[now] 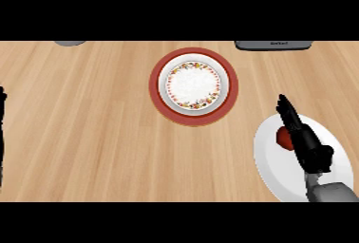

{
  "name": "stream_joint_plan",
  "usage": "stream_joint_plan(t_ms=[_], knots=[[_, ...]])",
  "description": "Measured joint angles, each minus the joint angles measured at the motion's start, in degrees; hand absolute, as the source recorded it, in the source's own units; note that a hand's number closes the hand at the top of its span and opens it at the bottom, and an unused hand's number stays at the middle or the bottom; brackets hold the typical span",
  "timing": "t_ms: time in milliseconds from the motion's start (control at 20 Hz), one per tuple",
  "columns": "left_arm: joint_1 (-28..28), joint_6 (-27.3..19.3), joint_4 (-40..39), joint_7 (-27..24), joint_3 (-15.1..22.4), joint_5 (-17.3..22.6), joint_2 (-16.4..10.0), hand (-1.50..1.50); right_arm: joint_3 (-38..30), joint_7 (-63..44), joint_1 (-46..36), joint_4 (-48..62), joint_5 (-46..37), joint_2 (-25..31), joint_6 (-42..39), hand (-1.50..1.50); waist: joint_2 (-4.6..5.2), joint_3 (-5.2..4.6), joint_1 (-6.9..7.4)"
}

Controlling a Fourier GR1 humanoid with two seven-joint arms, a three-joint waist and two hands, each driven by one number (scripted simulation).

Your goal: Pick the bell pepper from the plate and place it in the plate

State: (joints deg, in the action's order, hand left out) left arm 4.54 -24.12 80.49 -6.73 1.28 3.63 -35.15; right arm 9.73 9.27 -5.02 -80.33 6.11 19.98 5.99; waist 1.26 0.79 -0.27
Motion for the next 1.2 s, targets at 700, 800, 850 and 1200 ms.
stream_joint_plan(t_ms=[700,800,850,1200], knots=[[-6.67,6.72,0.64,-0.80,6.42,1.36,3.55,0.00,-26.40,9.68,-1.93,-9.70,2.01,-15.53,46.47,-1.50,-1.85,-0.92,-2.06],[-7.40,7.28,0.96,-1.41,7.05,1.29,3.87,0.00,-24.84,12.37,-1.76,-12.29,1.36,-17.19,52.83,-1.50,-1.81,-0.87,-1.15],[-7.84,8.11,1.21,-1.70,6.94,1.70,3.53,0.00,-23.22,13.15,-1.10,-13.92,1.03,-17.77,55.68,-1.50,-1.81,-0.86,-0.79],[-9.22,9.42,3.39,-1.72,7.15,1.43,3.72,0.00,-5.74,5.59,8.05,-18.18,-7.29,-19.25,67.64,-1.50,-1.55,-1.00,0.27]])
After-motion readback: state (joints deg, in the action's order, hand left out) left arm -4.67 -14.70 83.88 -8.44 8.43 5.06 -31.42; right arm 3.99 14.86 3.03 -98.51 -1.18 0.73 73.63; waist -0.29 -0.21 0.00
